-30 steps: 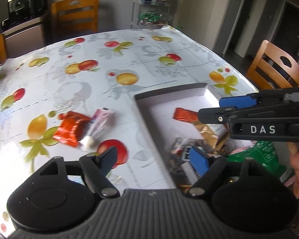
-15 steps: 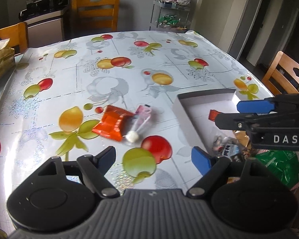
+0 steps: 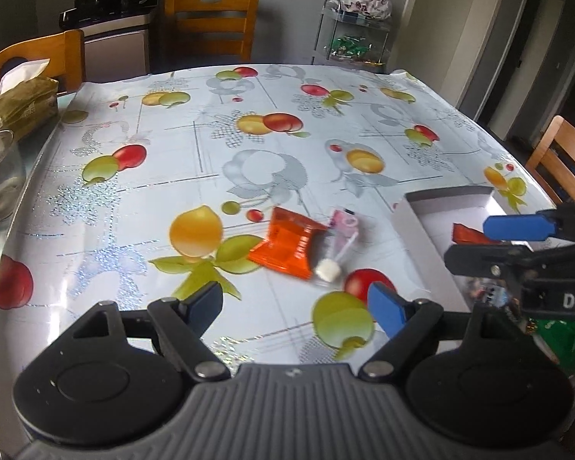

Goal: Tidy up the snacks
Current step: 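Move the left gripper to the orange square candy packet while right moves to the clear pink-capped bag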

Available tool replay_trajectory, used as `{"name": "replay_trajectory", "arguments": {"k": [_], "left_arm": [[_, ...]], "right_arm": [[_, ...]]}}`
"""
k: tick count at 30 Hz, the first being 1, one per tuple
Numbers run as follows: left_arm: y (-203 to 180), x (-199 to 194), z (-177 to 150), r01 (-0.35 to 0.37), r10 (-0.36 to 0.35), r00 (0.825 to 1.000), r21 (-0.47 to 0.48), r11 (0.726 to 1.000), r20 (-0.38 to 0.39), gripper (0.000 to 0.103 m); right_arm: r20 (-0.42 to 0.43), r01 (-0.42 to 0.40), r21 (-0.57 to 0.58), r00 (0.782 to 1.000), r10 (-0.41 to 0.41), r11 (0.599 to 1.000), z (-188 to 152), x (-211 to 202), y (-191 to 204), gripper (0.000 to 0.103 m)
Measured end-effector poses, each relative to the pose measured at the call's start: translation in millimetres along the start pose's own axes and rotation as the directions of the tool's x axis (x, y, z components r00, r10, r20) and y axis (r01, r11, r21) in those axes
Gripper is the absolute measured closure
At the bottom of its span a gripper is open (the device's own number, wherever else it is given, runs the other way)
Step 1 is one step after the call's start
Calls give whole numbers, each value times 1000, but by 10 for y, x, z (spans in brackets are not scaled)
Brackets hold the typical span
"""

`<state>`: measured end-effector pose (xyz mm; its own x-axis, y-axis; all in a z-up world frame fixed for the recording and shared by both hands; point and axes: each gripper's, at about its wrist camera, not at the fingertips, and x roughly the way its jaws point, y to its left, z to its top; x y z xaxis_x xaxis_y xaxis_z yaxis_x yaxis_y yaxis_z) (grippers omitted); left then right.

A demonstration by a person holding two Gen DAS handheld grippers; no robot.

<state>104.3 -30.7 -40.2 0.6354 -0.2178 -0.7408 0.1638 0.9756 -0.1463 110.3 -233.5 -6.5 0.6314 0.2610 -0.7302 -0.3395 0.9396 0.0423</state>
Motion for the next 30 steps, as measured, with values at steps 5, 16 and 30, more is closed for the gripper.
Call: {"name": "replay_trajectory", "arguments": {"k": [5, 16, 30], "left_arm": [[80, 70, 41, -5, 5, 1000, 26, 1000, 8, 19], [162, 374, 199, 2, -3, 1000, 101, 995, 15, 19], [69, 787, 307, 34, -38, 999, 183, 983, 16, 19]], "right_arm": [[-22, -3, 4, 1000, 3, 1000, 36, 94, 80, 43], [-38, -8, 17, 999, 8, 1000, 163, 286, 231, 42], [-38, 37, 68, 999, -34, 997, 214, 308, 105, 37]]}}
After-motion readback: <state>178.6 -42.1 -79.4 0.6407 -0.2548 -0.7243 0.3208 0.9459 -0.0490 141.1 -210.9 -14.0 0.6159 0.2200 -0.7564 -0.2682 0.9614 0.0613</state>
